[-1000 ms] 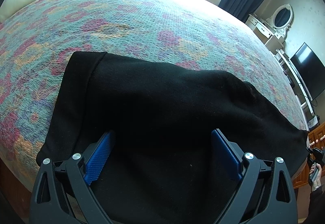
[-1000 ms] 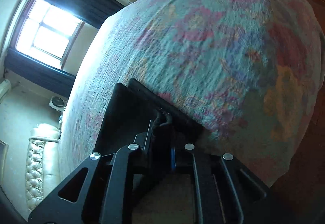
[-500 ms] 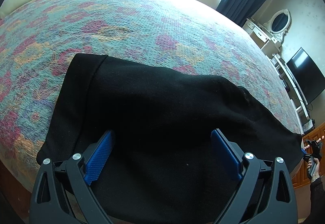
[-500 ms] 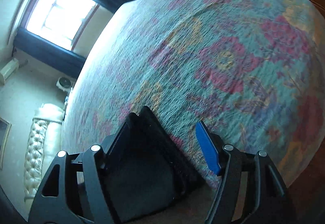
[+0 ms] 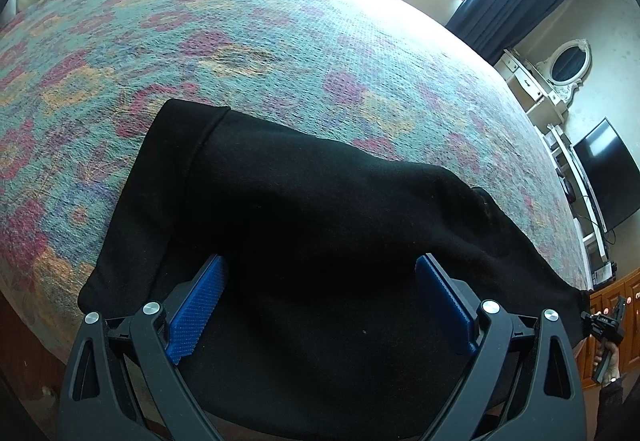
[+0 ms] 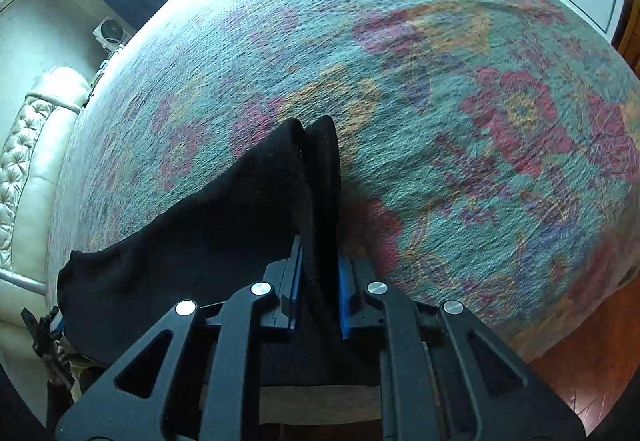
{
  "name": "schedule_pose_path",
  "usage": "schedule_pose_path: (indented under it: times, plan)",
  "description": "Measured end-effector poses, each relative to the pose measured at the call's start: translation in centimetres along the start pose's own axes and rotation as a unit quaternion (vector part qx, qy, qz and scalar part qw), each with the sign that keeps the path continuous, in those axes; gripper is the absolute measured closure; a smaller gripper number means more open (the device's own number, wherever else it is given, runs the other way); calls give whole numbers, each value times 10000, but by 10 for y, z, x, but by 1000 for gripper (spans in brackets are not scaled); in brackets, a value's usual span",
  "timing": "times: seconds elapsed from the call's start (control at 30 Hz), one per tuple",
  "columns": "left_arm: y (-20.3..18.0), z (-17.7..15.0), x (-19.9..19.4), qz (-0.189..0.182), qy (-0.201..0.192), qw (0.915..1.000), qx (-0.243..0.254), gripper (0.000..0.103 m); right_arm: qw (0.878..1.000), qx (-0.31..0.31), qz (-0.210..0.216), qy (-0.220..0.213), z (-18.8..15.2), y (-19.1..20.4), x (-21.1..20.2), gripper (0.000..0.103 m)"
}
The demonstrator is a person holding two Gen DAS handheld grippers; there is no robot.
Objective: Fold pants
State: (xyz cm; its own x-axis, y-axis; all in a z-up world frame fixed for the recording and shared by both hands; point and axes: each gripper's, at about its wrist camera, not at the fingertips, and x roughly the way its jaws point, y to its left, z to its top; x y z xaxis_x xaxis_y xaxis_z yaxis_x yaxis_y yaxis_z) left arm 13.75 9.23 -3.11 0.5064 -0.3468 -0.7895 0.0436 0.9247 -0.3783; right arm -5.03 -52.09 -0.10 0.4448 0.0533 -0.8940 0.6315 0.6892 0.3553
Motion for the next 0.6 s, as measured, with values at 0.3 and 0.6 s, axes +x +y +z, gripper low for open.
schedule_pose_path:
  times: [0.3,0.6]
  plan:
    - [8,-1,-1,23,56,9996,-285,9,9883,67,1390,-624,-12,69,-73,90]
    - [-1,-5,3,196,107,9996,163,9,9695,-854,2259,-414,-44,239,-81,90]
